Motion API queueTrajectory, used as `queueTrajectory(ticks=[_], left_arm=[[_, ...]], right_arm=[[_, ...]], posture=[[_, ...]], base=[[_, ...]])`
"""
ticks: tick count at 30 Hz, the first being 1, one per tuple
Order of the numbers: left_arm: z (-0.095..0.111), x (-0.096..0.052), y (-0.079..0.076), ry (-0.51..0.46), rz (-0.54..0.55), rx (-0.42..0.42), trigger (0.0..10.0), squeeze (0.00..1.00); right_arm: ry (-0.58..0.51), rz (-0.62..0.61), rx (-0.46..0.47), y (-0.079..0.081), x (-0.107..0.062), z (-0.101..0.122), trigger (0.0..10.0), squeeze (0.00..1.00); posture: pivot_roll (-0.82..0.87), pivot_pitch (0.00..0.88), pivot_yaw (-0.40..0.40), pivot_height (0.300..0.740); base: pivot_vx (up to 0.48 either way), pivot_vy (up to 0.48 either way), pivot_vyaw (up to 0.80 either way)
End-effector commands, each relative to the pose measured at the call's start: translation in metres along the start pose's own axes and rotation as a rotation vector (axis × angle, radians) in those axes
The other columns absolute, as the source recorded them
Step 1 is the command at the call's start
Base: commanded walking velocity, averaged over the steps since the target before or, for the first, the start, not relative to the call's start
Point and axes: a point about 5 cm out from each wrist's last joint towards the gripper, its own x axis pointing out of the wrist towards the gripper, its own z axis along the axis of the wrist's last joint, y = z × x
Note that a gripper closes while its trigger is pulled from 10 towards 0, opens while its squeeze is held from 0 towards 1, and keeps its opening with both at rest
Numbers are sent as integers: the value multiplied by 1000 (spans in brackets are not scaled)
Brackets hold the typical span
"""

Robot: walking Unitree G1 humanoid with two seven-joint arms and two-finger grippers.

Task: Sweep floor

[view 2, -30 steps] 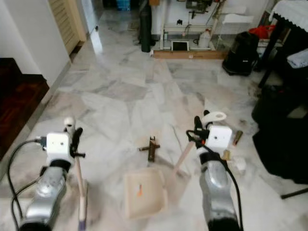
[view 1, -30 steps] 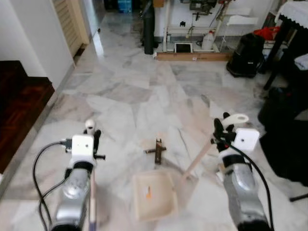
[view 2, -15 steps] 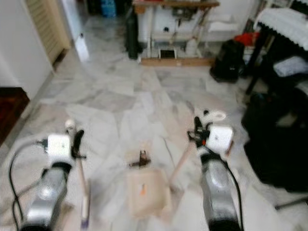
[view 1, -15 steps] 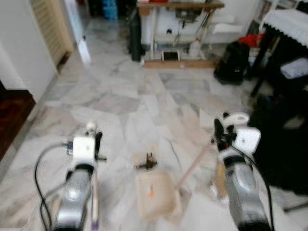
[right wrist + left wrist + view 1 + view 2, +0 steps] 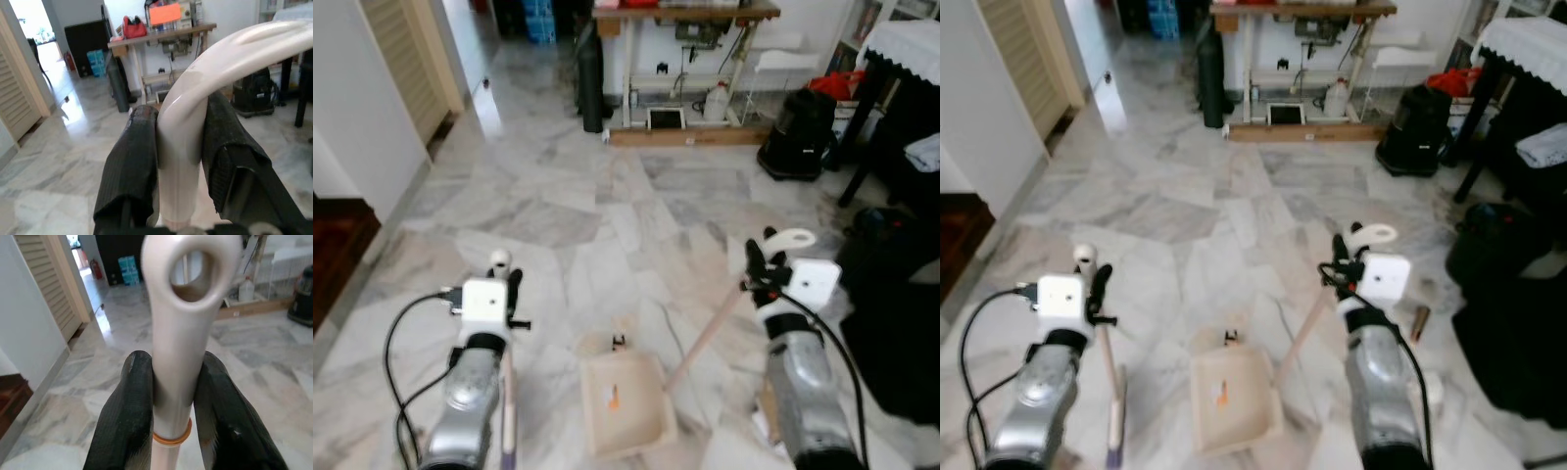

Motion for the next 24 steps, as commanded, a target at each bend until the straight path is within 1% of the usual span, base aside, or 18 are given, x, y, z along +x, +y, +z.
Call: queueTrajectory(ticks=[1, 18, 24], left_arm=[[13, 5, 6, -59, 15, -3, 10000, 0], [12, 6, 7, -56, 16, -5, 10000, 0], [12, 6, 7, -54, 14, -3, 10000, 0]], right_arm=[[-63, 18, -18, 4, 7, 14, 10000, 0], [-63, 9, -24, 4, 9, 15, 10000, 0], [-62, 0, -27, 1, 9, 15, 10000, 0]], posture=[[-16, 0, -2, 740], [-15, 0, -2, 740], [-17, 0, 0, 740]], base=[[382, 0, 0], [384, 0, 0], [383, 0, 0]])
